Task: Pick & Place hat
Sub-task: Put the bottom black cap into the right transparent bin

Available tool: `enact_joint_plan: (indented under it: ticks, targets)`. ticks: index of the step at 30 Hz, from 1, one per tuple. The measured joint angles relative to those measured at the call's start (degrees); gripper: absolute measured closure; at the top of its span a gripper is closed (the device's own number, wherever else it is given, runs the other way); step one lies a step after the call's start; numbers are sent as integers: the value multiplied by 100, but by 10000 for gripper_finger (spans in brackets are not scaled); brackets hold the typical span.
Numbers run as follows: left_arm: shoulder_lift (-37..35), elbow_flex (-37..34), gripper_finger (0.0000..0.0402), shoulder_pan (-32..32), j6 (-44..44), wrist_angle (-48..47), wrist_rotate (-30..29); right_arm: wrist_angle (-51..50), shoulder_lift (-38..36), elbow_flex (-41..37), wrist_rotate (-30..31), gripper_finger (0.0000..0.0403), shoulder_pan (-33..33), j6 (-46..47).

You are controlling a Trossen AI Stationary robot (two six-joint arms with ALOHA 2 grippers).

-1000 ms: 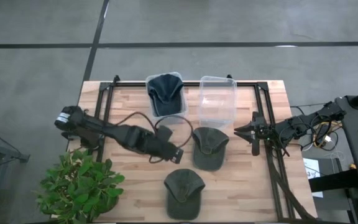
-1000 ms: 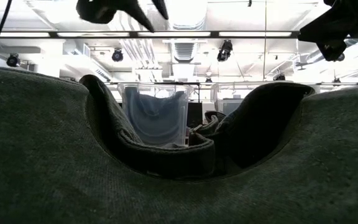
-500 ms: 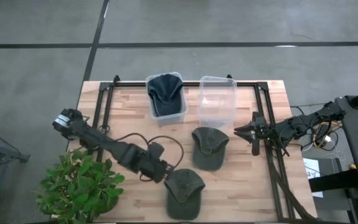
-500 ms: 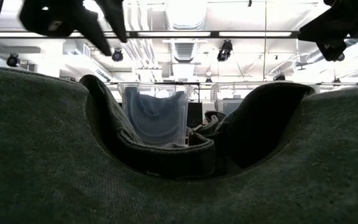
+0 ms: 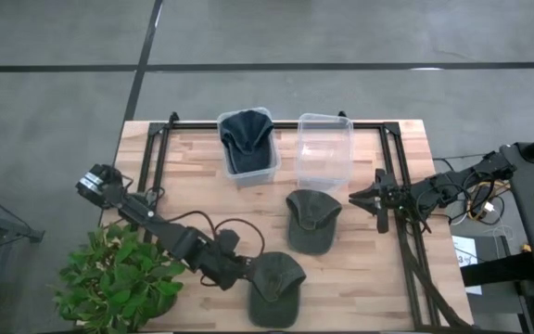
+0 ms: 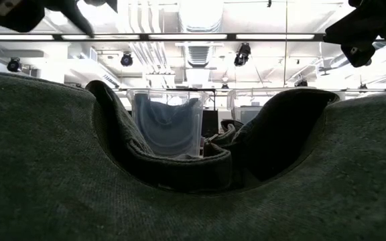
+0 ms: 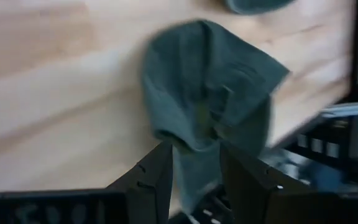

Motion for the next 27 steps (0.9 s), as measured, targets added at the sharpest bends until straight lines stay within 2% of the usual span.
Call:
enact_joint_plan:
  ticks: [4, 14, 27]
  targets:
    - [42, 0, 278, -106, -254, 280, 2, -32, 9, 0, -4, 335, -2, -15]
    - [240, 0, 278, -404, -1075, 275, 58, -34, 7, 0, -18, 335, 0, -16]
    - [336, -35, 277, -370, -507, 383, 59, -34, 7, 0, -17, 335, -1, -20]
